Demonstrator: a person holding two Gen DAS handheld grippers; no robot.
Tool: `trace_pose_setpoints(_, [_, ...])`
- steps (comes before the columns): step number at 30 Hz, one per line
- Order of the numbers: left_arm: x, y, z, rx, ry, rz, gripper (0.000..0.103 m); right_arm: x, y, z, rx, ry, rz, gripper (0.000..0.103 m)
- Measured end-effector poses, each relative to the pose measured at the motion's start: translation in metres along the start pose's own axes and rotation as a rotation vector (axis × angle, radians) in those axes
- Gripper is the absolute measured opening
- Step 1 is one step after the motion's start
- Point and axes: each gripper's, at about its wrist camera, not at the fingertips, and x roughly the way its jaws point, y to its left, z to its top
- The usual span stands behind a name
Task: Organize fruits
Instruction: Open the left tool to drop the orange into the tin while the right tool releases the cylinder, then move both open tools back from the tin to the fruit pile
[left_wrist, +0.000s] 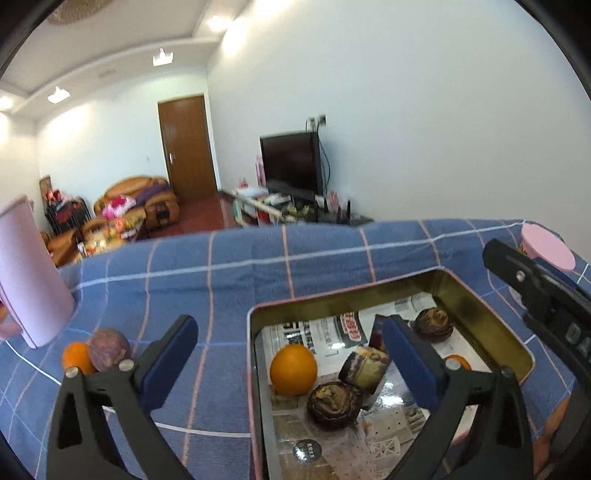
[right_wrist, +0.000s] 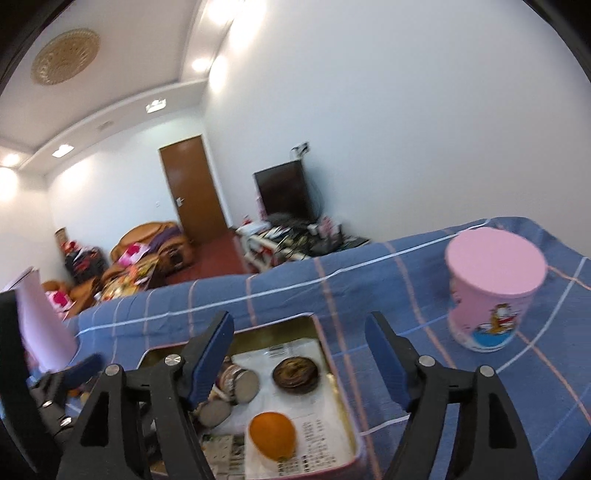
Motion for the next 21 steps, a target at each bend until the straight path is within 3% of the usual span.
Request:
trace_pose_setpoints(9, [-0.011, 0.002, -0.004, 0.004, -0.021, 0.017, 0.103, -0.036, 0.004, -0.001, -0.050, -0.196, -0.065, 0.075])
trace_pose_setpoints(13, [-0.015, 0.008, -0.006, -0.011, -0.026, 0.025, 0.103, -0.042, 0.006, -0.001, -0.060, -0.220, -0.073, 0.087])
trace_pose_setpoints(21, [-0.026, 0.019, -0.010, -0.052, -0.052, 0.050, 0.103, -0.053, 0.013, -0.005, -0.050, -0.228, -0.091, 0.088])
